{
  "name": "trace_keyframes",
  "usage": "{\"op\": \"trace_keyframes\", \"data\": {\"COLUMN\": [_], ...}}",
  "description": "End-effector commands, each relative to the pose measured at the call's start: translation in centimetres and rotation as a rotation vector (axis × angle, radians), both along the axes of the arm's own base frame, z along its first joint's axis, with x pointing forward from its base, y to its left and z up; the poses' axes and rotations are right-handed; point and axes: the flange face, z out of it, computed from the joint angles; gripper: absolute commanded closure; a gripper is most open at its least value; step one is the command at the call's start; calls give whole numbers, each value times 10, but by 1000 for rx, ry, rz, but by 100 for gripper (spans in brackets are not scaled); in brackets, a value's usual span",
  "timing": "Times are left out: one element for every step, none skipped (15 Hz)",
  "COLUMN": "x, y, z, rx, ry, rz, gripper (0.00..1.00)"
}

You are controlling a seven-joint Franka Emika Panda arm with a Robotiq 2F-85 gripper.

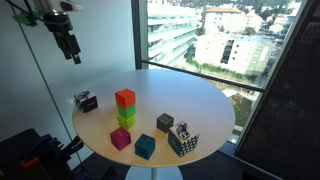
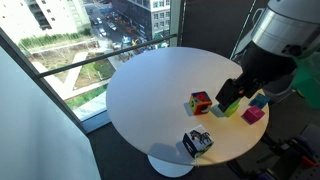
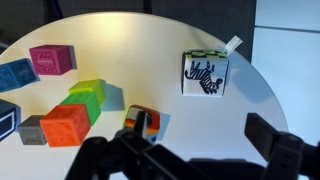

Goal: Pick up the gray block and put it on the orange block

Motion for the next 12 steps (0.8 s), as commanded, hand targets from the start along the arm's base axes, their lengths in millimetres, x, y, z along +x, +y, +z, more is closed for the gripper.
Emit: {"op": "trace_keyframes", "data": {"x": [17,21,26,30,34,38,41,44,48,52,55,59], "y": [-17,-23,-29,-36,-42,-48,-54,-60,-66,-72,-78,-85], "z": [10,12,15,18,20,23,25,27,30,32,34,36], "rx": [-9,-10,-10,-13,-13,-14,-12,-7,-1,3,9,14], "ry": [-30,-36,-41,-47,-51,-56,-55,-56,-54,-51,-47,-43], "rz": [-58,-74,-91,-110,-126,-140,-154,-166,-178,-187,-197,-207], "gripper": [0,0,0,0,0,0,0,0,0,0,0,0]}}
